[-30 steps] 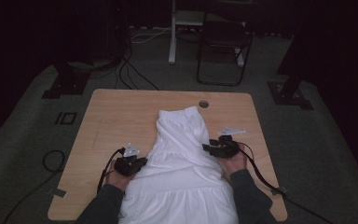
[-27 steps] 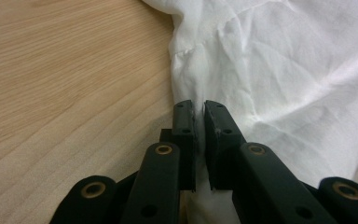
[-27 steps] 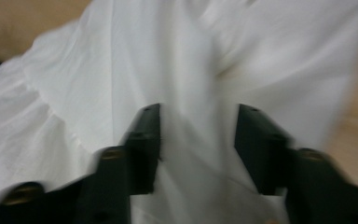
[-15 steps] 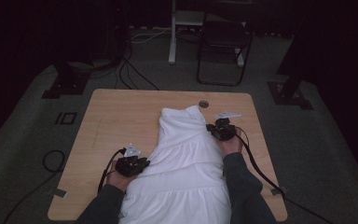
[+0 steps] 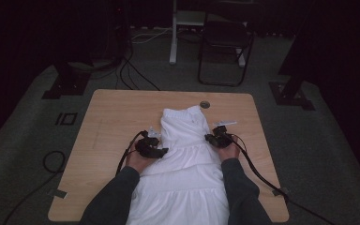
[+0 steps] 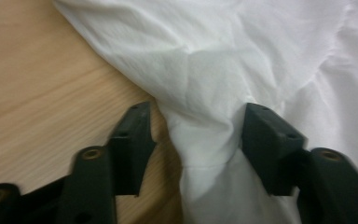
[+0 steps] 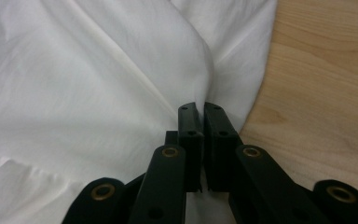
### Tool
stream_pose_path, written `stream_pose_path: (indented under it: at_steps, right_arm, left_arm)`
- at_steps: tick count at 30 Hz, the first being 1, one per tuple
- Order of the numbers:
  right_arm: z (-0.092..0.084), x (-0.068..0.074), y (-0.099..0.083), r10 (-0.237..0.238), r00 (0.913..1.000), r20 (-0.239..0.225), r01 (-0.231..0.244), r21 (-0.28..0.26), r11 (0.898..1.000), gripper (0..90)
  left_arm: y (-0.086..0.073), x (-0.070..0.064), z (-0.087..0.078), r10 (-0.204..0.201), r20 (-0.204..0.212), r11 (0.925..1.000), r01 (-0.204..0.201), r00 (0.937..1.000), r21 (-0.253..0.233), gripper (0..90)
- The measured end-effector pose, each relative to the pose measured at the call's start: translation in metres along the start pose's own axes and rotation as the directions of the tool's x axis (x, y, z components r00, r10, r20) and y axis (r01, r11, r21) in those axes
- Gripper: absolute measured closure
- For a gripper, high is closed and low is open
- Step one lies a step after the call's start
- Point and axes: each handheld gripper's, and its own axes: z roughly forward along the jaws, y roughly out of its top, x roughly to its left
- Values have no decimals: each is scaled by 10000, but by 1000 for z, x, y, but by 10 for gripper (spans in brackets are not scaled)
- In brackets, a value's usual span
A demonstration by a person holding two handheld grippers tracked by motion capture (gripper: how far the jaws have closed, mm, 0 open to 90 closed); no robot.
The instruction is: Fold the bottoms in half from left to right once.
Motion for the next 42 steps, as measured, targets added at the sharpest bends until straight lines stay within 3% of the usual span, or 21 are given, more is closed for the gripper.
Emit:
stream_pose_path:
  at_steps: [1, 2, 3, 4, 5, 6, 9, 12, 16, 17, 20, 22, 25, 28, 31, 33, 35, 37, 38, 40, 42]
  right_arm:
    - [0, 0, 0, 0, 10000, 0, 0, 0, 10000, 862]
    - [-2, 1, -3, 20, 10000, -37, -20, -15, 10000, 862]
    - [-2, 1, -3, 20, 10000, -37, -20, -15, 10000, 862]
    - [-6, 3, -7, -70, 10000, -67, 70, 16, 10000, 862]
    - [-6, 3, -7, -70, 10000, -67, 70, 16, 10000, 862]
    - [-11, 8, -13, -197, 9997, -112, 197, 52, 9998, 863]
    - [-18, 14, -20, -298, 9993, -205, 301, 139, 9995, 862]
    - [-35, 33, -40, -675, 9967, -457, 687, 264, 9973, 862]
    - [-43, 42, -47, -911, 9935, -684, 945, 483, 9943, 854]
    - [-51, 47, -47, -1214, 9892, -819, 1291, 964, 9869, 744]
    - [-60, 42, -32, -1074, 9927, -554, 1080, 88, 9941, 654]
    - [-63, 38, -15, -797, 9954, -530, 762, -661, 9949, 659]
    - [-52, 38, 9, -735, 9934, -878, 648, -977, 9931, 722]
    - [-28, 44, 20, -614, 9900, -1271, 552, -523, 9971, 753]
    - [-6, 52, 16, -626, 9851, -1601, 664, 185, 9976, 637]
    - [2, 56, 11, -697, 9866, -1475, 771, 450, 9960, 573]
    - [5, 57, 9, -884, 9834, -1587, 1012, 746, 9921, 707]
    - [2, 59, 10, -1355, 9837, -1186, 1472, 965, 9844, 854]
    - [-3, 61, 13, -1657, 9820, -905, 1736, 877, 9809, 868]
    - [-17, 61, 21, -1938, 9806, -304, 1948, 332, 9803, 872]
    - [-35, 56, 31, -1900, 9815, 244, 1910, -483, 9804, 875]
  left_arm:
    - [-2, 1, 3, -61, 154, 9999, 63, 9999, -105, 454]
    - [-6, 0, 2, -90, 544, 9993, 109, 9985, -350, 706]
    - [-6, 0, 2, -90, 544, 9993, 109, 9985, -350, 771]
    - [-8, -2, -1, 187, 261, 9995, -180, 9995, -261, 837]
    - [-11, -4, -2, 305, 172, 9994, -302, 9994, -172, 837]
    - [-19, -6, -7, 183, 403, 9994, -171, 9990, -292, 845]
    - [-28, -9, -14, 95, 512, 9993, -76, 9986, -370, 845]
    - [-52, -23, -32, 225, 832, 9986, -183, 9963, -505, 844]
    - [-60, -27, -39, 384, 805, 9983, -347, 9960, -467, 835]
    - [-59, -26, -38, 331, 819, 9985, -294, 9961, -462, 830]
    - [-58, -25, -36, 312, 866, 9983, -268, 9958, -516, 829]
    - [-58, -25, -36, 319, 871, 9983, -274, 9957, -518, 827]
    - [-58, -25, -35, 287, 837, 9982, -241, 9961, -555, 821]
    - [-58, -25, -35, 252, 839, 9981, -204, 9962, -580, 815]
    - [-58, -25, -36, 263, 807, 9981, -217, 9964, -580, 807]
    - [-58, -25, -36, 225, 814, 9981, -178, 9964, -584, 797]
    - [-58, -25, -36, 242, 756, 9982, -199, 9968, -572, 778]
    - [-57, -25, -36, 209, 680, 9982, -170, 9975, -579, 732]
    - [-57, -24, -36, 199, 689, 9984, -162, 9974, -543, 712]
    - [-57, -23, -36, 154, 715, 9985, -116, 9973, -539, 678]
    - [-57, -23, -36, 139, 755, 9986, -100, 9971, -528, 660]
